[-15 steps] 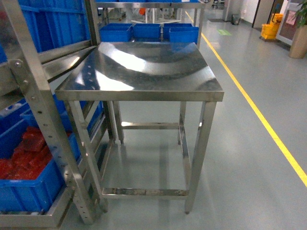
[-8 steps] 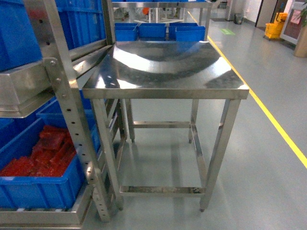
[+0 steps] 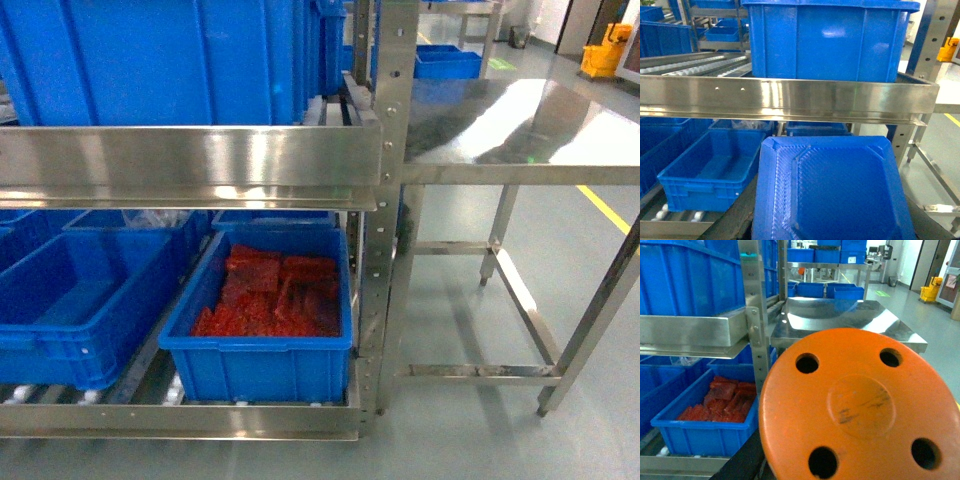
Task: Sort blue parts and orange caps into right shelf containers
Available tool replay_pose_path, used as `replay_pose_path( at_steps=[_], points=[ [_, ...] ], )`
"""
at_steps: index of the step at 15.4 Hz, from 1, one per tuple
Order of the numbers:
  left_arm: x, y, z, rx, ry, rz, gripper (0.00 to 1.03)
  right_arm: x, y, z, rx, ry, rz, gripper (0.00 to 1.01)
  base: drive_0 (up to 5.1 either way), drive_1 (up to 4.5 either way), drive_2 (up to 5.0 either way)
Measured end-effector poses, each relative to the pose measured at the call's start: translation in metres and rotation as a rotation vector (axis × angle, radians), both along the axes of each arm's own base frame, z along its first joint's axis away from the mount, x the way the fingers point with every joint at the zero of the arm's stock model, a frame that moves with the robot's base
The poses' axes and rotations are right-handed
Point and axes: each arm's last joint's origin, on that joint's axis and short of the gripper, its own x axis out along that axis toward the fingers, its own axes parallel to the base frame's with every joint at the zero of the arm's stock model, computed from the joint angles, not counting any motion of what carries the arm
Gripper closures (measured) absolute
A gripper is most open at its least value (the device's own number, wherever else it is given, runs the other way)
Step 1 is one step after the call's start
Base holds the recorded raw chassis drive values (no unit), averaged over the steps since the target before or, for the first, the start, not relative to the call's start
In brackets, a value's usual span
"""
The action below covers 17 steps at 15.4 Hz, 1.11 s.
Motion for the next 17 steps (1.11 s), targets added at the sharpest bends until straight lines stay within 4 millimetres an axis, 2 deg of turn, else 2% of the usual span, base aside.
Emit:
replay_pose_path(
  at_steps=[17],
  points=[
    [0.0000,0.0000,0.0003,0.000,-0.003,-0.001,0.59,0.0000,0.0000,0.0001,0.000,-0.001,0.000,0.56,-5.0,1.50,3.2]
  ],
)
